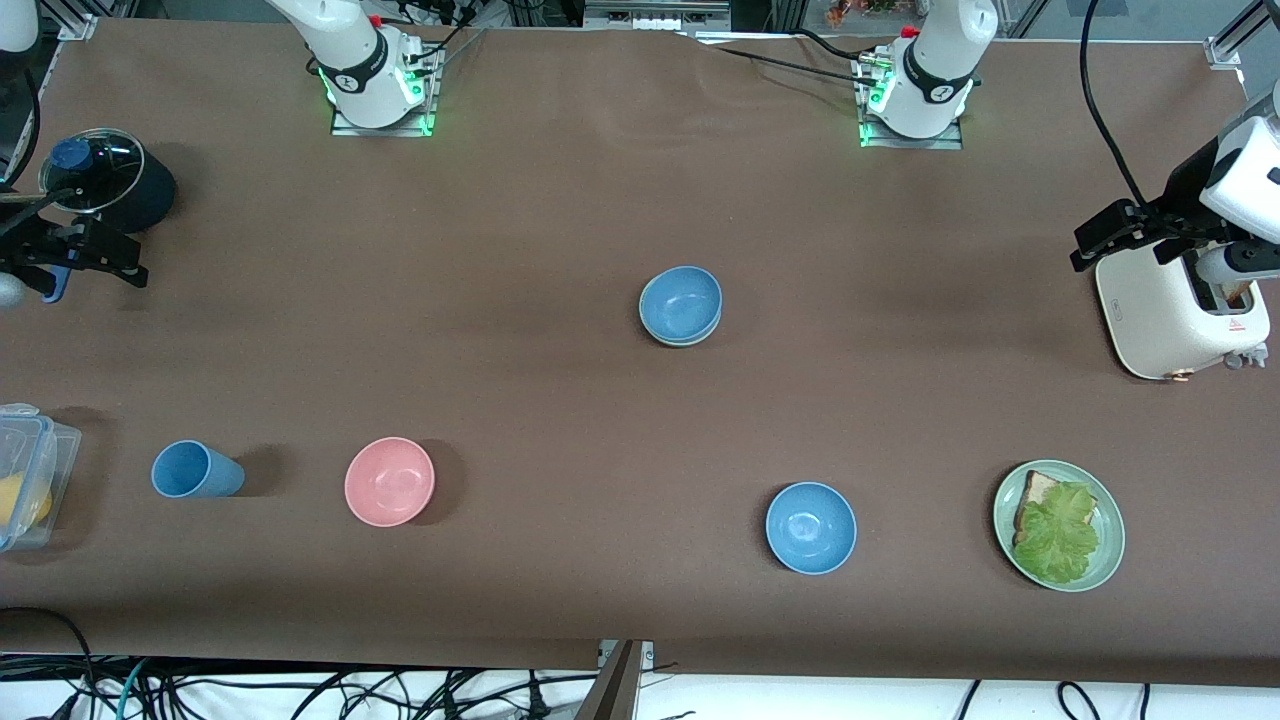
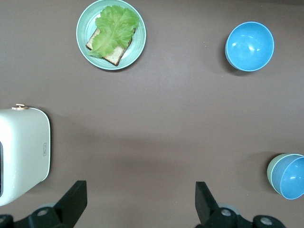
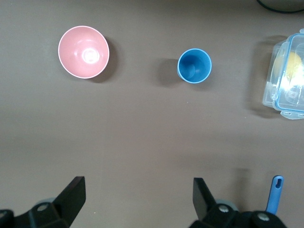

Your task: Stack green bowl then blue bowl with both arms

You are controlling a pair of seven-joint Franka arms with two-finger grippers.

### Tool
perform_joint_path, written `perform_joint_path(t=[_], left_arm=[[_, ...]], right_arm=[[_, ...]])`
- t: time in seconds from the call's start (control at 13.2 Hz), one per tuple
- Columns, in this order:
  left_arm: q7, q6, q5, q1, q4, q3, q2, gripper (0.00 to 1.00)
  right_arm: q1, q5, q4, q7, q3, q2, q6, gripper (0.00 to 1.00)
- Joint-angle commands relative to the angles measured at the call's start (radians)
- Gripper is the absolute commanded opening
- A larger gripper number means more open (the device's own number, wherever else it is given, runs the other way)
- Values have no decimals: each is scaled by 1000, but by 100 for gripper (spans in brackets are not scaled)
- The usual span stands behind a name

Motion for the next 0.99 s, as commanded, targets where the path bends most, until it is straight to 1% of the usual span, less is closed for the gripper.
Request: perform_joint_path(t=[0.0, 0.15, 0.38, 0.91], left_arm=[[23, -27, 5, 2, 33, 0, 12, 100], [21, -29, 2, 2, 33, -6, 7, 100], [23, -35, -33, 2, 35, -5, 5, 100], [21, -49, -36, 2, 35, -5, 4, 100]], right_arm=[[-11, -14, -12, -3, 6, -17, 1, 100], [-11, -14, -12, -3, 6, -17, 2, 100], [-13, -14, -12, -3, 6, -15, 2, 100], [-11, -14, -12, -1, 6, -15, 5, 100]])
